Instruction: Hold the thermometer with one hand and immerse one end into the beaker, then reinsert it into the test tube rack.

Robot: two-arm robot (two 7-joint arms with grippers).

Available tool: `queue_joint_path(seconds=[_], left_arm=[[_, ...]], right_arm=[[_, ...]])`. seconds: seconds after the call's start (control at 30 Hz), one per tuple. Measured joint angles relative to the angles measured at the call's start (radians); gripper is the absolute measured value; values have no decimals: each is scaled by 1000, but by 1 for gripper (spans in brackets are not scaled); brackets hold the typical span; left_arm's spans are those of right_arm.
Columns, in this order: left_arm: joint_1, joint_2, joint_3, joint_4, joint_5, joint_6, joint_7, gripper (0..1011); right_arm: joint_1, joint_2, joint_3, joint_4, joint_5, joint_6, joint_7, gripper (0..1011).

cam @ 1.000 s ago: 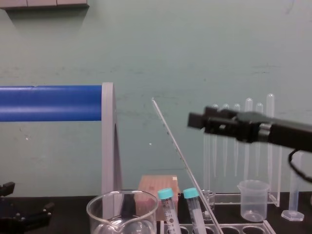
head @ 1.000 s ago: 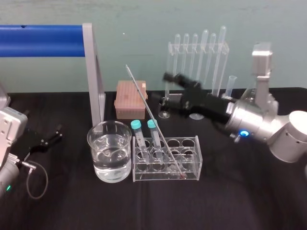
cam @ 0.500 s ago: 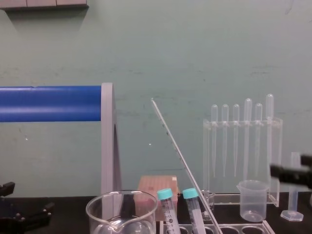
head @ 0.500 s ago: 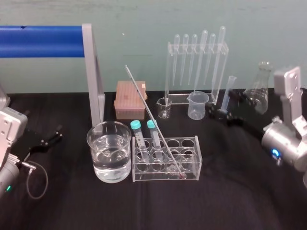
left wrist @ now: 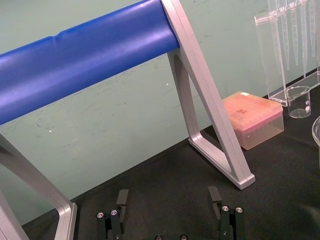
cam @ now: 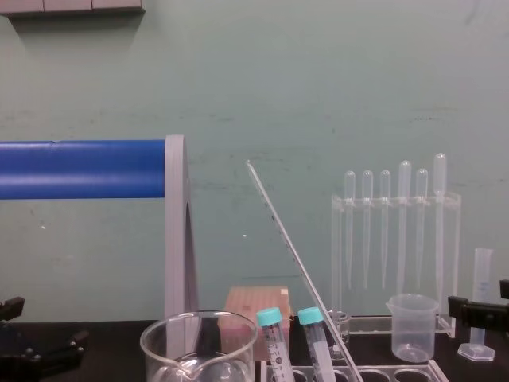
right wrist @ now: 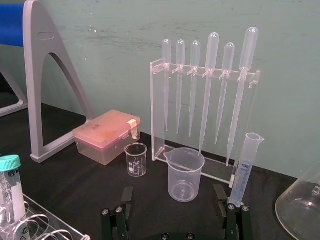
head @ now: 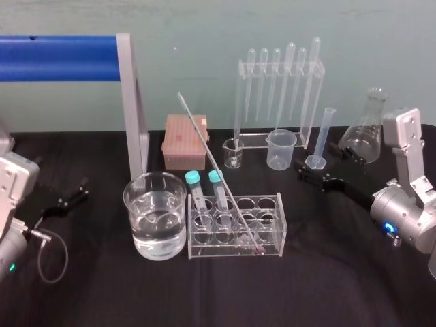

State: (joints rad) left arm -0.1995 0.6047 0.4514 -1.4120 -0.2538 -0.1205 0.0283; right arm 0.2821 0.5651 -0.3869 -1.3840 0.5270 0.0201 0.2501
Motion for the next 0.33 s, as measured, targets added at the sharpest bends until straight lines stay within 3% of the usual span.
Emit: queue_joint_path(seconds=[0.33], left_arm=[[0,0,0,0,0,0,0,1008]], right_arm=[[2,1,0,-1,1,-3,2,1003]])
